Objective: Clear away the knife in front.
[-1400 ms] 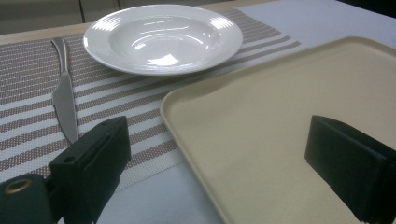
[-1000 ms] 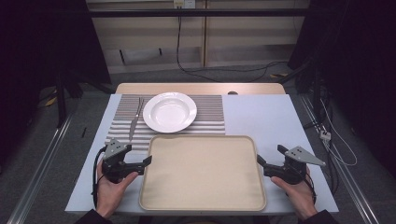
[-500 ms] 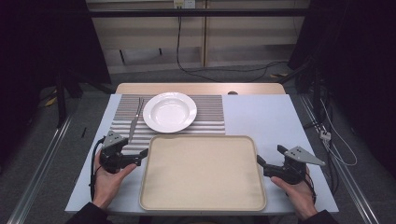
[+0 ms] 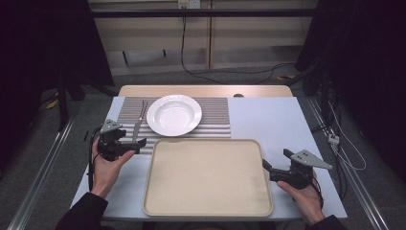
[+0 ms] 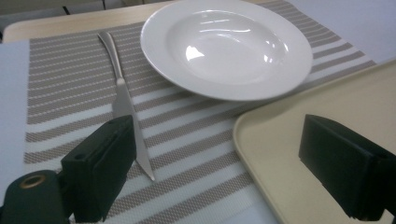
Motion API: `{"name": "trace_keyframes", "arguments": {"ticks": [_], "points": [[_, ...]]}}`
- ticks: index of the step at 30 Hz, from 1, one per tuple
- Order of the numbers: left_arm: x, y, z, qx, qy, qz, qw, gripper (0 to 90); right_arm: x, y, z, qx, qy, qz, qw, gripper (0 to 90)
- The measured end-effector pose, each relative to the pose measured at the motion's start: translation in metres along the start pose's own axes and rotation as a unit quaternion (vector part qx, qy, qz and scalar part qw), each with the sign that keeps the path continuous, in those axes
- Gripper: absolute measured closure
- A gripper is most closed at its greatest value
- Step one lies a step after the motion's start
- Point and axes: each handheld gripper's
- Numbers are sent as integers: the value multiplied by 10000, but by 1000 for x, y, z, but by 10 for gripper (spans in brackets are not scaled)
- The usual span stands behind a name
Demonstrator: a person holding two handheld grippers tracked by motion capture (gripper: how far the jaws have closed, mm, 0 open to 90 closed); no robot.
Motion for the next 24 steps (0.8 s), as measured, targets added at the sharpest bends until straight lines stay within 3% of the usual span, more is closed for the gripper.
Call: {"name": "trace_keyframes", "arguments": {"ticks": [2,4,13,20,24], "points": [[2,3,-6,-66,-120,-45,9999,112,0,0,0,4,7,-5,10000,94],[3,5,-11,-162,-43,-13,9999,113,0,0,0,0,2,-3,10000,94],[20,17,-29,65,169,-419,9990,130,1,0,0,11,-4,-6,10000,93],[34,31,-49,78,345,-607,9975,163,1,-1,1,60,8,-52,10000,92],[49,40,-60,87,345,-775,9964,178,3,0,0,17,23,-88,10000,92]]}}
Point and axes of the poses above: each handheld gripper's, and its own axes: x roughly forward along the jaws, y roughly out of its top, z roughly to its right, and after that the axes turned 14 degrees about x, right-handed
